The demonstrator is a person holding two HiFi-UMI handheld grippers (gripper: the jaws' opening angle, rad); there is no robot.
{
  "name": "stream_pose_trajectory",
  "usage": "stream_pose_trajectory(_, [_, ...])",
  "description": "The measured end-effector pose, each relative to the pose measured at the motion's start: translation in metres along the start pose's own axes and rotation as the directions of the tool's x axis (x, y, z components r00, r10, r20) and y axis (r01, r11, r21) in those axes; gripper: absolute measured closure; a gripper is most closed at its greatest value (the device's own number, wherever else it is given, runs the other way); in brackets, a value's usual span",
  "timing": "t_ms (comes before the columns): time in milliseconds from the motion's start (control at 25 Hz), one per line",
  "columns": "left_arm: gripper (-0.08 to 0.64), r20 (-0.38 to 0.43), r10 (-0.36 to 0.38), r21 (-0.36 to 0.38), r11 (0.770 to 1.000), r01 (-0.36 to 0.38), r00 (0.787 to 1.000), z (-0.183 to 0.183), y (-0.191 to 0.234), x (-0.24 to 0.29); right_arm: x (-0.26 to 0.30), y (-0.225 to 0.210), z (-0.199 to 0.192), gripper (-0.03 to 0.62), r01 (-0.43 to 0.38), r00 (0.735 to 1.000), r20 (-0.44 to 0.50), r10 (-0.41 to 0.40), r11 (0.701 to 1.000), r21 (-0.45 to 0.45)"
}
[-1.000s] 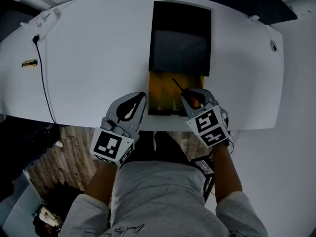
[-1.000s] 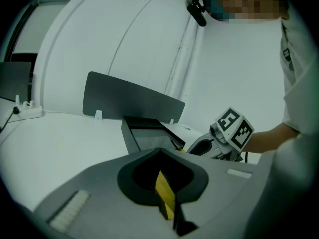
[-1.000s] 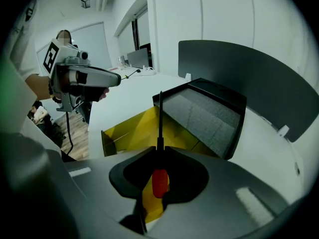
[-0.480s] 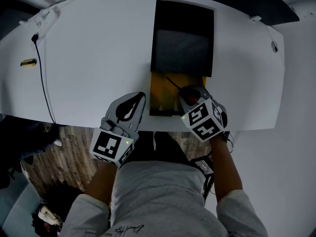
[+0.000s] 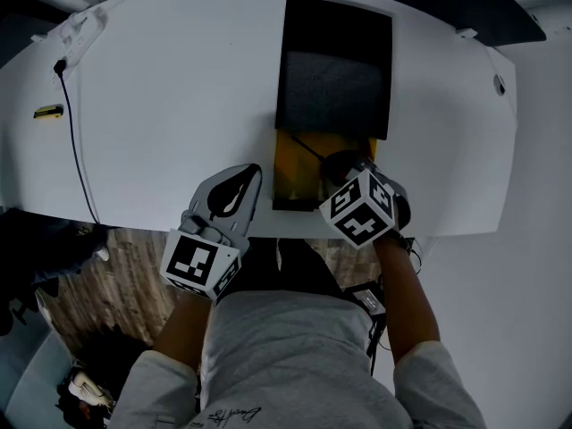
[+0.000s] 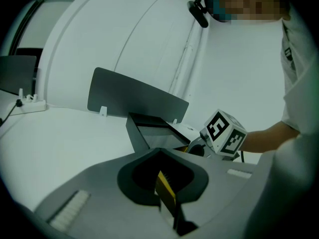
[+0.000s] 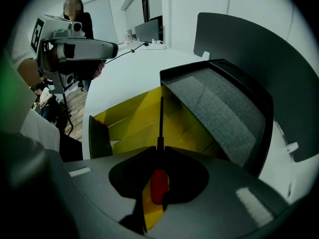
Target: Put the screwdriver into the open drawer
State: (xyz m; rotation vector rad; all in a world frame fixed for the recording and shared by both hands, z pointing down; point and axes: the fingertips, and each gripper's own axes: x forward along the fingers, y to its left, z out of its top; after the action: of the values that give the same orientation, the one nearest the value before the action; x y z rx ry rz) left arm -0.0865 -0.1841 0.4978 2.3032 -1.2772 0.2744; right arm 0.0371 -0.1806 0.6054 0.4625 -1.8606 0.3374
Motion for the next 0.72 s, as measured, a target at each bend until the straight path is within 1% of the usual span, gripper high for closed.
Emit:
stream_pose_trajectory(280, [0.563,-0.002,0.003,-0.005,1.000,-0.003,1.000,-0.003,0.004,0.001,0.008,0.003,-0.002,0.519,-0.010,0.998,-0.058,0.007,0.999,-0.039])
stream_pose_trajectory(720, [0.563,-0.006,0.005,-0.008,1.000,-0.005,1.000,-0.007,0.010,-0.001,0.014,0.005,-0.002,0.518,-0.017,0.996,-0.092,0.013,0.999,-0.044])
